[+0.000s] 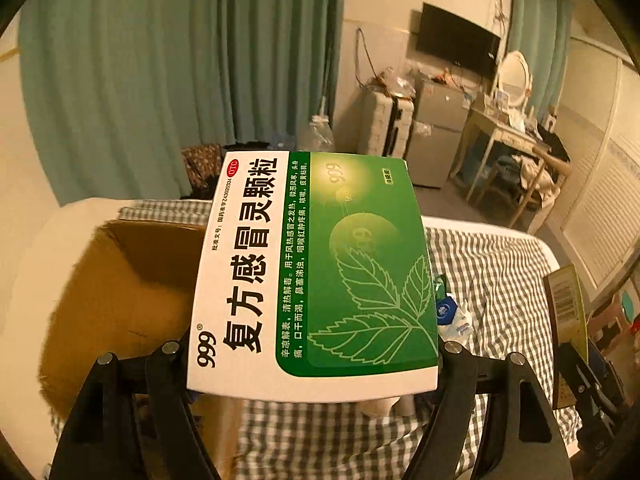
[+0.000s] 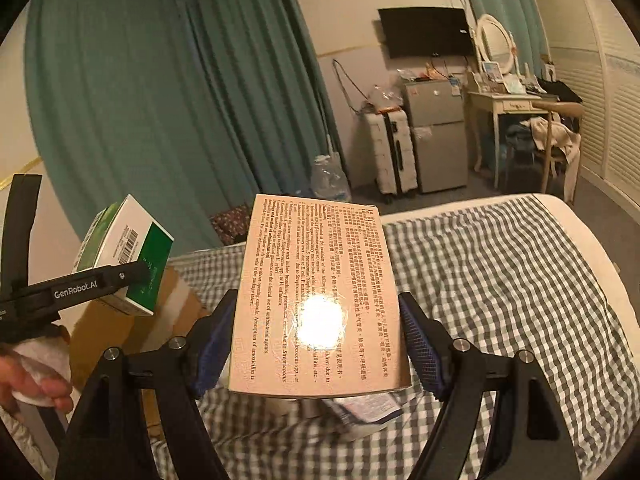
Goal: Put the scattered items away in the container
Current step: 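Carry both boxes over the cardboard box and release them inside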
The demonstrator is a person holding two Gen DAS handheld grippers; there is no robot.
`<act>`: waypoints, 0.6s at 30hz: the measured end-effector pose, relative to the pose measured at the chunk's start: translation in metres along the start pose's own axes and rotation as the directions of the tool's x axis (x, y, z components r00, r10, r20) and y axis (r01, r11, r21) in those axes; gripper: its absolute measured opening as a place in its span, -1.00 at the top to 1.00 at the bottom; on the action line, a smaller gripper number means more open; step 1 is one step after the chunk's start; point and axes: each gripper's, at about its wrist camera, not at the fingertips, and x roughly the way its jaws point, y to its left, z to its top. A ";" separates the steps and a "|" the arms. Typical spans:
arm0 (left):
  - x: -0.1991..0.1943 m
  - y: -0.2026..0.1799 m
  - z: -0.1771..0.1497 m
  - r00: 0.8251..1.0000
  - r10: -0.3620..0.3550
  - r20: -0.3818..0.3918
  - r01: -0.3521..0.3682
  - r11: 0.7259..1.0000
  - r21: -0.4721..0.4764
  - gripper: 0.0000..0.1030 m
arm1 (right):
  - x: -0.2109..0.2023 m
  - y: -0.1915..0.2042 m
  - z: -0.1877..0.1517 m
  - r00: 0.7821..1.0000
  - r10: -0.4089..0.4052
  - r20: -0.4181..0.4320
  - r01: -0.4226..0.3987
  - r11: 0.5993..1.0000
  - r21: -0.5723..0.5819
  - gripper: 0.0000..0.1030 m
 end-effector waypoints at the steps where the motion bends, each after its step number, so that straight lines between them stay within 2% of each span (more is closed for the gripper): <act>1: -0.006 0.006 0.001 1.000 0.000 0.006 0.000 1.000 -0.005 -0.52 | -0.005 0.006 0.001 1.000 0.013 0.000 -0.013 1.000 -0.009 -0.49; 5: -0.031 0.029 0.000 0.998 0.042 0.047 -0.042 0.999 0.012 -0.52 | -0.020 0.031 0.002 0.999 0.054 0.010 -0.053 0.998 -0.039 -0.49; 12: -0.067 0.080 0.002 0.995 0.080 0.064 -0.081 0.997 0.014 -0.52 | -0.039 0.081 -0.003 0.995 0.103 0.013 -0.100 0.987 -0.122 -0.49; 18: -0.082 0.121 0.001 0.990 0.117 0.079 -0.119 0.993 0.018 -0.52 | -0.036 0.126 -0.009 0.990 0.139 -0.011 -0.138 0.971 -0.195 -0.49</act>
